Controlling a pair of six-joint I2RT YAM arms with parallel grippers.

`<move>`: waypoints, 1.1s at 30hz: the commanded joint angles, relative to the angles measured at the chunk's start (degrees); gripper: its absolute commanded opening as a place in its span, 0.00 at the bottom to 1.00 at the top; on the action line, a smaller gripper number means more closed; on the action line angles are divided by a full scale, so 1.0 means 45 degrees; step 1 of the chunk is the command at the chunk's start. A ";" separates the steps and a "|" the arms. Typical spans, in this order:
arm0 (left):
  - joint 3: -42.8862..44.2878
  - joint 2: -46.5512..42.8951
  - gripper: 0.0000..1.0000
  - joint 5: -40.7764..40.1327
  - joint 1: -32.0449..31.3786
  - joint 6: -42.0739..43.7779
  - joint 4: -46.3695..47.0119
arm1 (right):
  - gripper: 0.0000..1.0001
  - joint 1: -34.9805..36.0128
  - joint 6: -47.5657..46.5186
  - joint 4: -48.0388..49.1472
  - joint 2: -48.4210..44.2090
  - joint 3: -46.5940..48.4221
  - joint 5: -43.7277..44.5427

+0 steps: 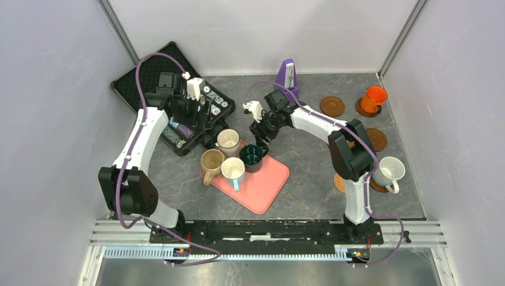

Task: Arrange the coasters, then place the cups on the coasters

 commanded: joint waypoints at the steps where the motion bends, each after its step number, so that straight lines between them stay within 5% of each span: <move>1: -0.0067 -0.0567 1.00 0.0256 0.0083 -0.0288 0.0312 | 0.64 0.0053 -0.0852 -0.0508 -0.1465 -0.0899 -0.0996; 11: -0.0301 -0.0943 1.00 0.0100 0.0084 -0.0196 0.0312 | 0.62 -0.0718 -0.4609 -0.2128 -0.3690 -0.2410 0.0713; 16: -0.0529 -0.1099 1.00 0.0158 0.0094 -0.0293 0.0331 | 0.71 -0.0573 -0.6112 -0.2625 -0.4572 -0.3355 0.0180; 23: -0.0559 -0.1305 1.00 0.0008 0.0084 -0.0307 0.0310 | 0.78 0.0865 -0.6313 -0.1905 -0.4233 -0.3334 0.0389; 33: -0.0437 -0.1539 1.00 0.0019 0.0084 -0.0178 0.0312 | 0.71 0.2261 -0.7877 -0.2607 -0.2613 -0.2113 0.0583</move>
